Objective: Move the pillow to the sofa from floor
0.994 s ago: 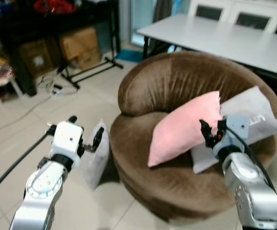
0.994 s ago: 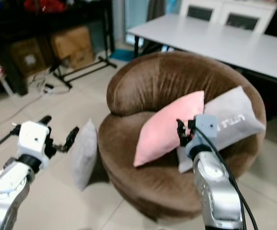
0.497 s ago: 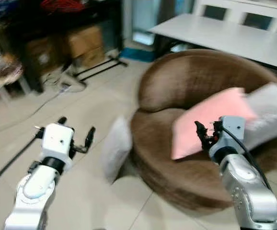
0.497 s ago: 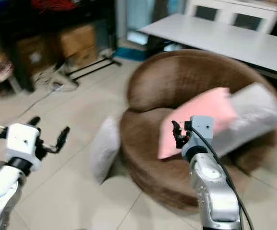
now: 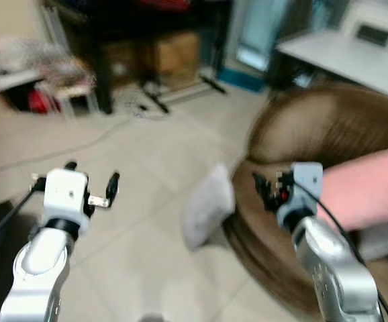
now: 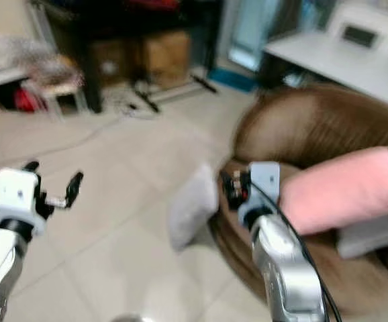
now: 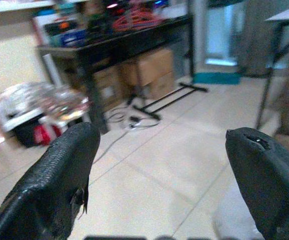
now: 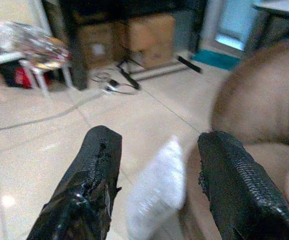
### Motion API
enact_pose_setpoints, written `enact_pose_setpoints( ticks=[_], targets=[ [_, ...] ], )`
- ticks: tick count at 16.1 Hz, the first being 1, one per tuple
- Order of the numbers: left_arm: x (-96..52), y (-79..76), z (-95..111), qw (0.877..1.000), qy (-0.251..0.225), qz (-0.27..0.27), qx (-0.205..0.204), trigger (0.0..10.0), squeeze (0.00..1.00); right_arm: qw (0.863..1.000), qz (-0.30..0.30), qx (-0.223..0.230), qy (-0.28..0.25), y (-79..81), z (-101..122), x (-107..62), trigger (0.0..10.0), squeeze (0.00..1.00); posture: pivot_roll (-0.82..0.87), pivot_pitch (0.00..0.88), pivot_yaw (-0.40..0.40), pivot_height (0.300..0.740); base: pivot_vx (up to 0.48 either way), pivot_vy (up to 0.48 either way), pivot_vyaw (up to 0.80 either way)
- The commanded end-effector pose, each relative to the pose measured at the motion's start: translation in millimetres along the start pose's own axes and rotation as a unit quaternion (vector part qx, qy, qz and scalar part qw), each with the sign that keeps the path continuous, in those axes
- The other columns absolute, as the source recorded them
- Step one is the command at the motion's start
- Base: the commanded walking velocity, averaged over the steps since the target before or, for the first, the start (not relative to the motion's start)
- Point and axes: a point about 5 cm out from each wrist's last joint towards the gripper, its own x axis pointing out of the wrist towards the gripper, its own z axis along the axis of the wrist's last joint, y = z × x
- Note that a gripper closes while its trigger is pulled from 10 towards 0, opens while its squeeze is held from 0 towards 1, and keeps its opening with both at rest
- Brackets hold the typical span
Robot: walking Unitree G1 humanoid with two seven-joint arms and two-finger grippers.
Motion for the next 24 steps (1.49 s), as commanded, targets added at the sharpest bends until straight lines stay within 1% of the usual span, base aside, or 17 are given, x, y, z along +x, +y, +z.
enact_pose_setpoints(
  ticks=[1,4,6,9,10,11,13,17,20,24],
  targets=[
    [1.0,-6.1,1,1.000,-0.001,-0.013,-0.005,10.0,0.00,1.000,-0.019,0.003,-0.002,-9.0,2,-2.1,10.0,0.00,0.01,0.000,-0.040,0.740,0.304,0.000,0.00],
    [0.2,-7.3,-1,1.000,0.004,-0.017,0.001,10.0,0.00,1.000,-0.019,-0.003,0.002,-9.6,1,0.0,10.0,0.00,0.01,0.000,-0.040,0.740,0.303,0.000,0.00],
    [-1.7,-6.8,-1,1.000,0.006,-0.019,-0.001,10.0,0.00,0.999,-0.013,-0.028,0.014,-6.7,-3,0.5,10.0,0.00,0.02,0.000,-0.049,0.740,0.300,0.000,0.00],
    [-2.3,-7.1,-1,1.000,0.006,-0.019,-0.003,10.0,0.00,0.999,-0.028,-0.022,0.020,-9.7,-4,0.3,10.0,0.00,0.02,0.000,-0.050,0.740,0.304,0.000,0.00],
    [-2.6,-7.2,-1,1.000,0.006,-0.020,-0.003,10.0,0.00,0.999,-0.040,-0.008,0.019,-12.9,-4,0.0,10.0,0.00,0.02,0.000,-0.050,0.740,0.304,0.000,0.00],
    [-2.8,-7.5,-1,1.000,0.006,-0.021,-0.003,10.0,0.00,0.999,-0.038,0.001,0.008,-13.6,-2,-0.4,10.0,0.00,0.02,0.000,-0.049,0.740,0.311,0.000,0.00],
    [-1.2,-9.6,-1,1.000,0.006,-0.029,-0.003,10.0,0.00,0.999,-0.034,-0.012,0.005,-13.4,0,-0.7,10.0,0.00,0.01,0.000,-0.045,0.740,0.313,0.000,0.00],
    [1.8,-14.8,-1,0.999,0.004,-0.042,0.005,10.0,0.00,0.999,-0.043,-0.004,0.013,-16.5,-3,-2.5,10.0,0.00,0.00,0.000,-0.042,0.740,0.312,0.000,0.00],
    [5.1,-18.2,-1,0.999,0.001,-0.052,0.008,10.0,0.00,0.999,-0.040,-0.010,0.013,-16.7,-2,-3.6,10.0,0.00,-0.01,0.000,-0.033,0.740,0.315,0.000,-0.75],
    [5.5,-21.8,-1,0.998,0.001,-0.061,0.011,10.0,0.00,0.999,-0.045,-0.011,0.014,-20.2,-2,-6.9,10.0,0.00,-0.02,0.000,-0.029,0.740,0.311,0.000,0.00]
  ],
)
